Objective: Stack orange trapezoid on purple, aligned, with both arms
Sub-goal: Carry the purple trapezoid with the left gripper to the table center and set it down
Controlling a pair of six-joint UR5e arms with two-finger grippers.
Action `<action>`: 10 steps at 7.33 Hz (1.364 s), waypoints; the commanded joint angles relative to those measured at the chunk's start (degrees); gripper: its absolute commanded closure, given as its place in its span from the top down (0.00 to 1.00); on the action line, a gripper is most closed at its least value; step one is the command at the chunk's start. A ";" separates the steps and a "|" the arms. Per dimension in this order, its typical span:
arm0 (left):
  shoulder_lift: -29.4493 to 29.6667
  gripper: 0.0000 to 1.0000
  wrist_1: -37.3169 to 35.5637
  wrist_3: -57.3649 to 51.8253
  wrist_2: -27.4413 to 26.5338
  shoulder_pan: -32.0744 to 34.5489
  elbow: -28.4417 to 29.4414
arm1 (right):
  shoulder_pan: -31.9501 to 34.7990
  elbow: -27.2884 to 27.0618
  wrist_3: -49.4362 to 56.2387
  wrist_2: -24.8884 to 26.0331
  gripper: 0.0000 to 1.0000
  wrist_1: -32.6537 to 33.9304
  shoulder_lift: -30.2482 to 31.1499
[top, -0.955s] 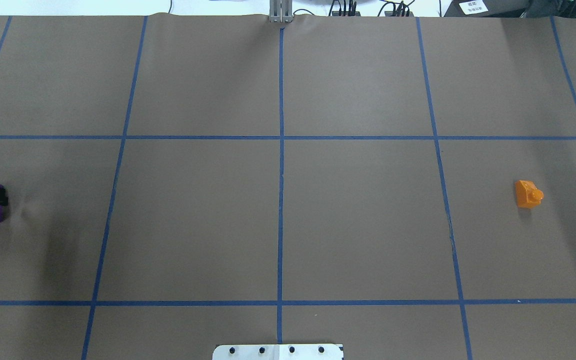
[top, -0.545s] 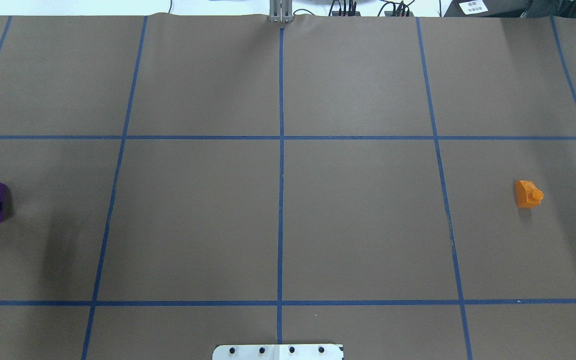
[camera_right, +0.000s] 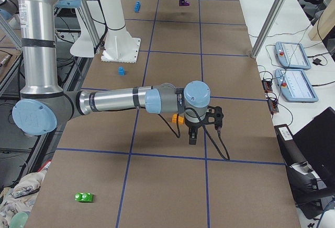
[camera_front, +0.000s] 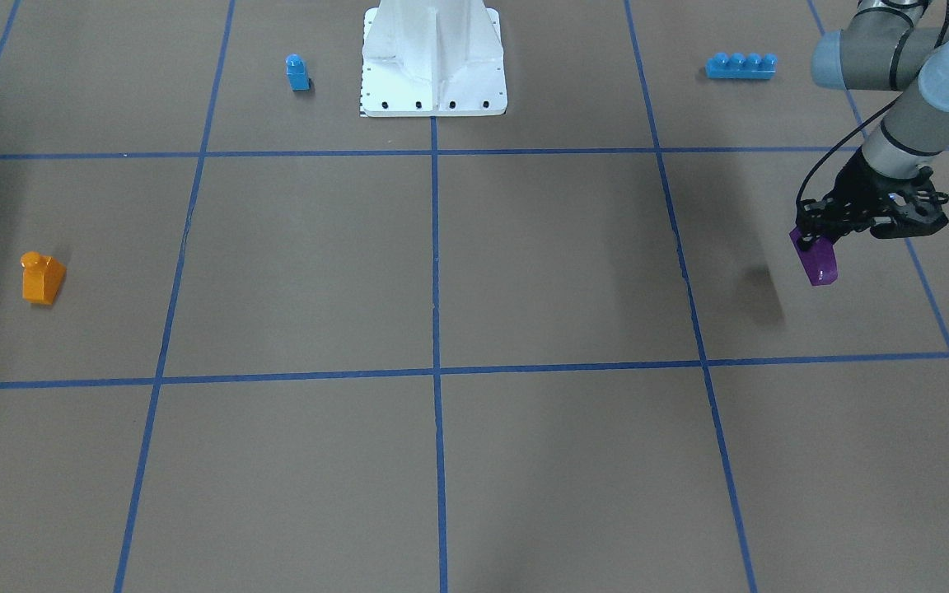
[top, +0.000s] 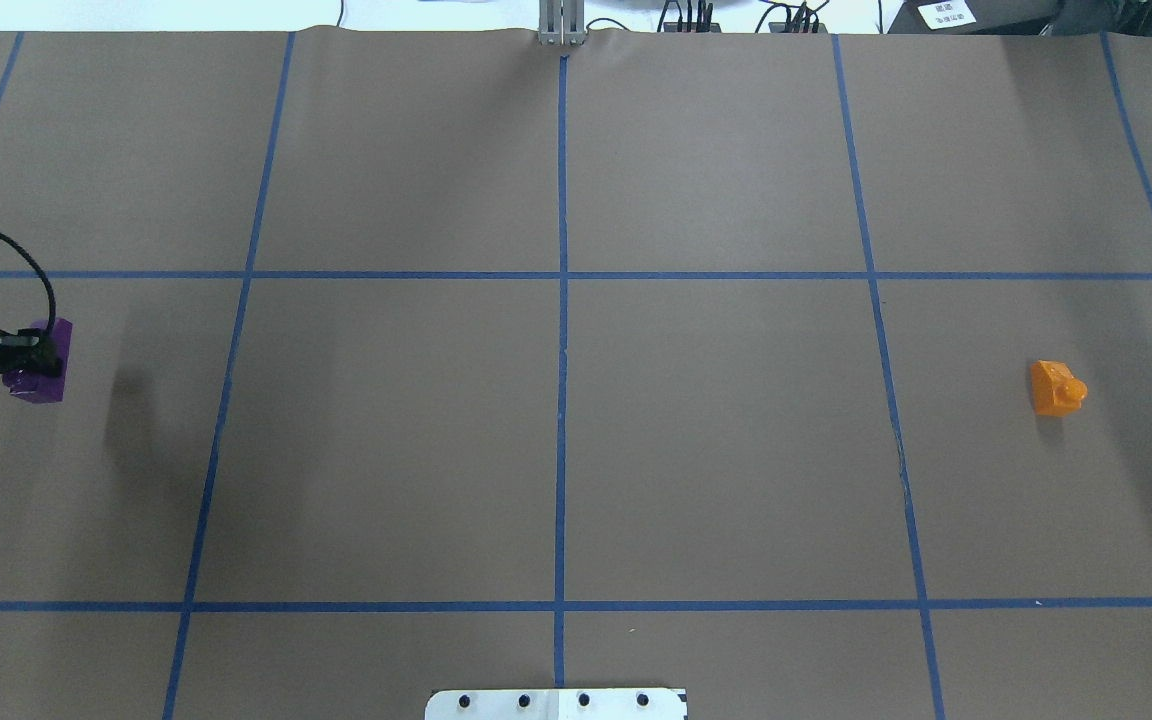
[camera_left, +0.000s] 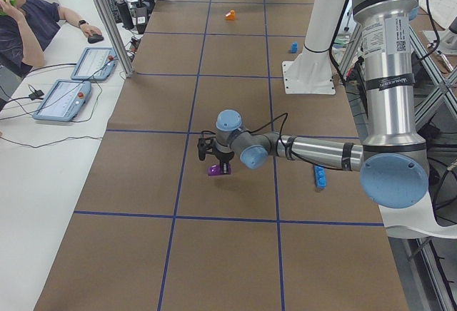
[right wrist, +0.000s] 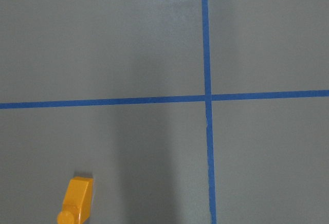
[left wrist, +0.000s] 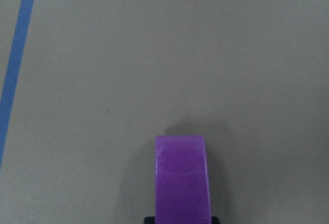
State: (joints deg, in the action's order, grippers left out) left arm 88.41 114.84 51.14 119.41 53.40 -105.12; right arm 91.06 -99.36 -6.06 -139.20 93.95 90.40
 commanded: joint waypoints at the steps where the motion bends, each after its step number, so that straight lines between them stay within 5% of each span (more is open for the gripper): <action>1: 17.15 0.00 -15.63 -4.99 -1.71 -2.14 -2.37 | 0.00 -0.04 0.00 -0.37 1.00 0.18 0.04; 4: 32.49 0.00 -20.36 -6.93 -9.71 -13.65 2.43 | 0.00 -0.04 -1.22 -0.80 1.00 -0.17 0.04; 8: 59.02 0.00 -20.36 -6.06 -11.57 -19.11 31.04 | -0.88 -0.30 -1.23 -0.81 1.00 -0.17 0.04; 10: 60.74 0.00 -19.84 -6.40 -11.66 -20.35 35.51 | -1.23 -0.22 -1.32 -0.81 1.00 -0.17 0.04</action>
State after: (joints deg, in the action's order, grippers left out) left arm 147.65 94.75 44.88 107.84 33.97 -72.66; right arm 90.03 -99.62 -7.31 -140.01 93.78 90.44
